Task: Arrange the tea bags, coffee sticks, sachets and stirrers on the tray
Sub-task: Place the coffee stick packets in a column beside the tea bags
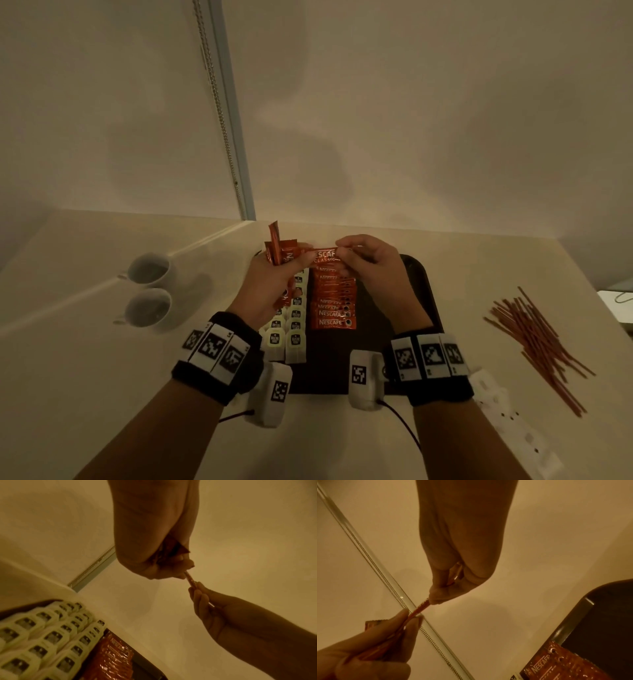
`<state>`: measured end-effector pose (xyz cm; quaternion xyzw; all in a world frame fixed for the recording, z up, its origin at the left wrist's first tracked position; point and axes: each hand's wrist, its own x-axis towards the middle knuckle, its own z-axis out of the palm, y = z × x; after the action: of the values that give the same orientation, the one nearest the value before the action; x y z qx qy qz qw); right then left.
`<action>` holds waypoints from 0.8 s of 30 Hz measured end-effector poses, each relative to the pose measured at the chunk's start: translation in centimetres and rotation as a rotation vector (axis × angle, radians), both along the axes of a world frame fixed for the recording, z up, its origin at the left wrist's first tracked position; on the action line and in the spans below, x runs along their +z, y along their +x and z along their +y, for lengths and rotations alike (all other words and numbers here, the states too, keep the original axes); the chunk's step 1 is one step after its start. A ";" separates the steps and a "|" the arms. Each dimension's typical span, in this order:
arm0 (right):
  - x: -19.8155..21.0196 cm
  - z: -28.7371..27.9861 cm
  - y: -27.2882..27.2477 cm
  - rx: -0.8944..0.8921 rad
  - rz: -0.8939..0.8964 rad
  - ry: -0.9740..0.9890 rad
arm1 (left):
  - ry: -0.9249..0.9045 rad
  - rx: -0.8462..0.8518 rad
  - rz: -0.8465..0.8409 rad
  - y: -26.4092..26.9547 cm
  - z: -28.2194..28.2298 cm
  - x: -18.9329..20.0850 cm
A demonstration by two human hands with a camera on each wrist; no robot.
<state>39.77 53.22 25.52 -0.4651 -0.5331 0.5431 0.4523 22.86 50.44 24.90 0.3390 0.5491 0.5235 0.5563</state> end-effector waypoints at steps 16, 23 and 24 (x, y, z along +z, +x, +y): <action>-2.1 0.9 1.8 0.176 -0.492 0.096 | -0.061 0.125 -0.048 -0.8 -1.0 -2.0; -10.3 0.0 4.1 0.243 -0.759 -0.148 | -0.235 0.233 -0.242 -3.1 -1.4 -2.9; -11.2 -0.3 4.1 0.256 -0.769 -0.180 | -0.255 0.230 -0.249 -3.2 -1.4 -2.9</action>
<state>43.89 52.93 14.32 -0.6018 -0.6670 0.4261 0.1064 19.62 49.01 21.95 0.1335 0.5729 0.5477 0.5950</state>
